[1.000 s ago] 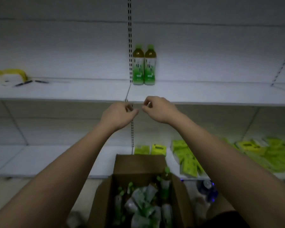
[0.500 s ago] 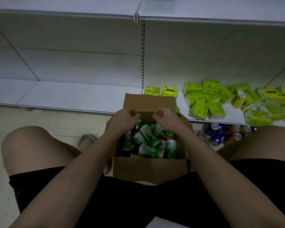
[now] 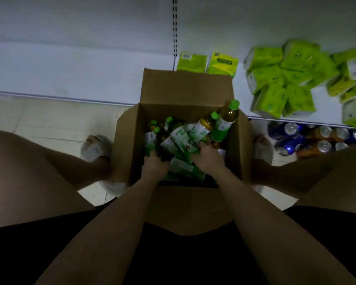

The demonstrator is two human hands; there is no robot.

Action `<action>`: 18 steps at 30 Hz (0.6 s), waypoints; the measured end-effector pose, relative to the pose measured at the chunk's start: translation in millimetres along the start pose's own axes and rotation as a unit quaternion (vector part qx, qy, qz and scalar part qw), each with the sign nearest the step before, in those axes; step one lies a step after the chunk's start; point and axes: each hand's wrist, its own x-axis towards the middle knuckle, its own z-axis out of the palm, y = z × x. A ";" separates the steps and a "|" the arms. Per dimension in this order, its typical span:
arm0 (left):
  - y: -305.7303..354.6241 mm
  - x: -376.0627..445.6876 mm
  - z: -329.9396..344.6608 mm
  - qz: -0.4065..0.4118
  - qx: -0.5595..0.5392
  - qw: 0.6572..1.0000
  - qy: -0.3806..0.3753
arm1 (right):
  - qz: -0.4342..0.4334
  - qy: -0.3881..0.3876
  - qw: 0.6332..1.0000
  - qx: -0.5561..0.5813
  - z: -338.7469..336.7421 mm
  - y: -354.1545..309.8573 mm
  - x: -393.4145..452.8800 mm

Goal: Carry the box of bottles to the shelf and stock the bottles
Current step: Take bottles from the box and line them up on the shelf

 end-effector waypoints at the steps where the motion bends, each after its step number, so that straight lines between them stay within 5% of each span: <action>1: 1.5 5.8 6.8 -0.029 -0.029 0.999 -0.001 | 0.009 -0.001 1.000 0.002 3.5 -0.2 11.1; 7: 8.7 40.2 45.0 -0.115 -0.095 0.988 -0.043 | 0.044 0.018 0.996 0.072 28.3 7.5 66.2; 18: 23.2 71.8 84.1 -0.257 -0.196 0.946 -0.004 | 0.104 0.025 0.985 0.139 69.7 17.1 100.7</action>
